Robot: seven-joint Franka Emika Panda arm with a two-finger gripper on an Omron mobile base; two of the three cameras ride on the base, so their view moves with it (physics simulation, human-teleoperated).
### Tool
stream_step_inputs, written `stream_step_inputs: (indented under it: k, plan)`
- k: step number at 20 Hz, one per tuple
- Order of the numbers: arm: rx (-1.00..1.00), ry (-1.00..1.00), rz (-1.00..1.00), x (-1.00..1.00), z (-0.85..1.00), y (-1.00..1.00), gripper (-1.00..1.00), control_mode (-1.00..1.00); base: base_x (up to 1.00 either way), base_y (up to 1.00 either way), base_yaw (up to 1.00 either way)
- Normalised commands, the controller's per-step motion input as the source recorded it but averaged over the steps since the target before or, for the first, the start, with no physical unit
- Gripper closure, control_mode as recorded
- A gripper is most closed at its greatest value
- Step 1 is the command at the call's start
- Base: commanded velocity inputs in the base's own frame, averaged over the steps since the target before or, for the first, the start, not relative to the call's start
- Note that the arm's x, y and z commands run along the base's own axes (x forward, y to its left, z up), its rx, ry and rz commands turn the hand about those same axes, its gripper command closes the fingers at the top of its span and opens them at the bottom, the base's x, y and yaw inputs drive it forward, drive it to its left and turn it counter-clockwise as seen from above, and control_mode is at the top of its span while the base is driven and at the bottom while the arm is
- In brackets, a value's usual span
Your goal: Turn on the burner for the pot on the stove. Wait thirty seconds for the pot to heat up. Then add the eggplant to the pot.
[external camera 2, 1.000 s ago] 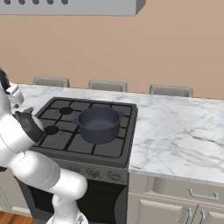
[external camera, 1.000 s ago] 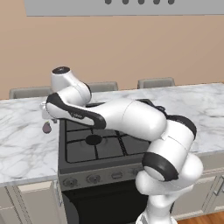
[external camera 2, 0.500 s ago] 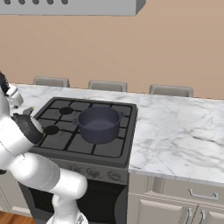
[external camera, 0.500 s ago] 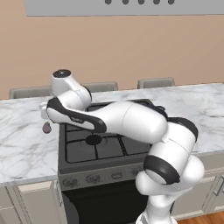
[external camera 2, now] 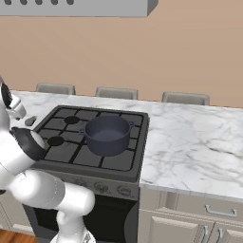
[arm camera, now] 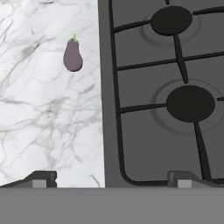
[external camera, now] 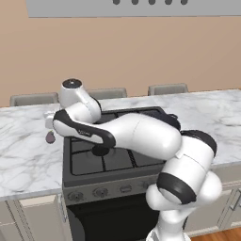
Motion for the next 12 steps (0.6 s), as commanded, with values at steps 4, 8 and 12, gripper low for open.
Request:
stream_step_inputs:
  k: [4, 8, 12]
  plan:
    - [0.00, -0.03, -0.03, 0.00, -0.01, 0.00, -1.00, -1.00, 0.00, 0.00, 0.00]
    - [0.00, 0.00, 0.00, 0.00, 0.00, 0.00, -1.00, -1.00, 0.00, 0.00, 0.00]
    - [0.00, 0.00, 0.00, 0.03, 0.00, 0.00, -1.00, -1.00, 0.00, 0.00, 0.00]
